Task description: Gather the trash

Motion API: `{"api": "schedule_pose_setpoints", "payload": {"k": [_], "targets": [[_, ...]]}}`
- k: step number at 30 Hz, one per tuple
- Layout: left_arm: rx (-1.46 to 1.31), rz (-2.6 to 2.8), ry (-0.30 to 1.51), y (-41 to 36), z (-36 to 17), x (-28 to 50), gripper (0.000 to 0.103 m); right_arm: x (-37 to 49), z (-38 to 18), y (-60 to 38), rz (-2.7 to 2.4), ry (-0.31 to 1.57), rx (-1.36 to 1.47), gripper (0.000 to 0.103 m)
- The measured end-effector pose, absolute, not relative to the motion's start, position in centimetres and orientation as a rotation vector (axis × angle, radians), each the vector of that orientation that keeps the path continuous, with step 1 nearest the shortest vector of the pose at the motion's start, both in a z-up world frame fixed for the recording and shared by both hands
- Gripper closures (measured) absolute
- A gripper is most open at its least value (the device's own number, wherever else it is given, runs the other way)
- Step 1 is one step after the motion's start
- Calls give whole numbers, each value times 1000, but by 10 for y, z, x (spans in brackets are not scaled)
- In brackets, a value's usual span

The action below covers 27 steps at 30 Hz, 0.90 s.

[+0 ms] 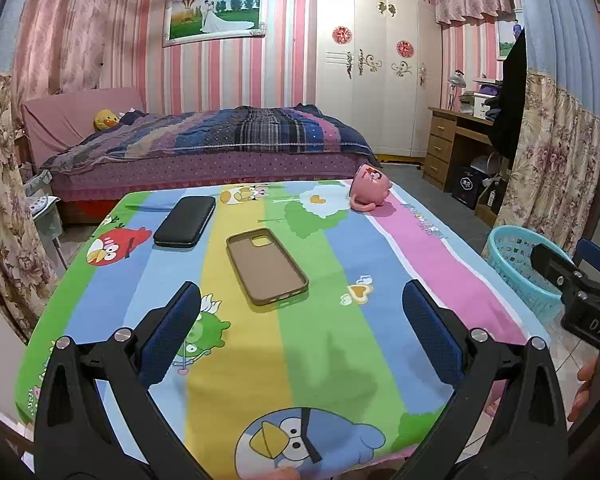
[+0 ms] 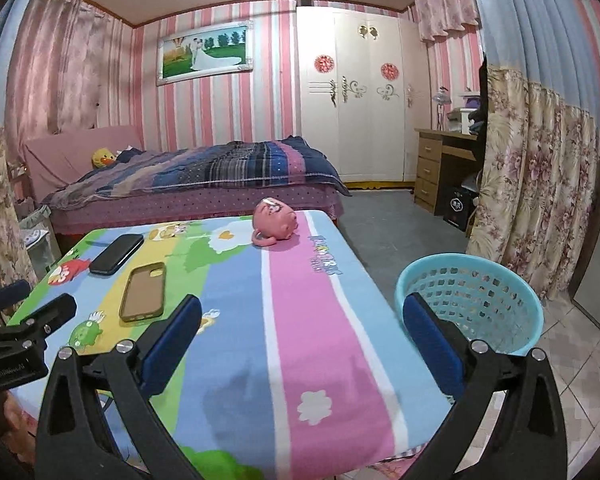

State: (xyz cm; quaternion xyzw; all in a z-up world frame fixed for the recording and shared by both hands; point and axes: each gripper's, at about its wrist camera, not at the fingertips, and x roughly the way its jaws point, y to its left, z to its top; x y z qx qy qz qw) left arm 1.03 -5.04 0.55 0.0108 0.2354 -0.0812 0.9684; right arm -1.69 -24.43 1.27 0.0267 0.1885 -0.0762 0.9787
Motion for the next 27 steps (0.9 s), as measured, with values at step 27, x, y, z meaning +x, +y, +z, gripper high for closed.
{"api": "schedule_pose_setpoints", "payload": {"k": [27], "targets": [[-9,-126,434,-35,2,13,5,-17,15,-232,-145,369,15,5]]}}
